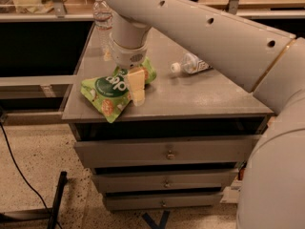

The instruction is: Pick green rice chip bag

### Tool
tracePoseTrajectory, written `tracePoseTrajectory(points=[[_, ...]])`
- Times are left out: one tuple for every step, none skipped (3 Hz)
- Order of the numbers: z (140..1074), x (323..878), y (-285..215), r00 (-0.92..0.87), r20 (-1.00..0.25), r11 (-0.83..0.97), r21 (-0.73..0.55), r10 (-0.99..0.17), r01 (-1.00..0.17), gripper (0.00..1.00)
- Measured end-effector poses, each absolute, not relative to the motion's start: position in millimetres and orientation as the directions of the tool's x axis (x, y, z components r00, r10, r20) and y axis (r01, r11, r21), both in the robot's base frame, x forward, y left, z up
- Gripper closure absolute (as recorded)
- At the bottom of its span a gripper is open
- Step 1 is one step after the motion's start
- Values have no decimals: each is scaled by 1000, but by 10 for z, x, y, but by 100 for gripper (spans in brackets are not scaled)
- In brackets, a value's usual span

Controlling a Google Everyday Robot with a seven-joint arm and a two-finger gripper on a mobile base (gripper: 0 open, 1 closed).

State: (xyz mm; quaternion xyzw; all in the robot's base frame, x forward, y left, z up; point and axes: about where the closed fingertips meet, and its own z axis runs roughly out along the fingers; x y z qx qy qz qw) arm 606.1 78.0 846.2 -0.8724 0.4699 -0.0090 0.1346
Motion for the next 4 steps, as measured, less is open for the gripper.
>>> tracePoseTrajectory(points=[[8387, 6061, 830, 556, -104, -524, -232, -824, -820, 18], [8321, 6061, 893, 534, -117, -501, -224, -838, -836, 41], [8334, 6099, 889, 498, -132, -464, -223, -857, -857, 65], [8461, 6178, 814, 452, -157, -410, -238, -878, -880, 88]])
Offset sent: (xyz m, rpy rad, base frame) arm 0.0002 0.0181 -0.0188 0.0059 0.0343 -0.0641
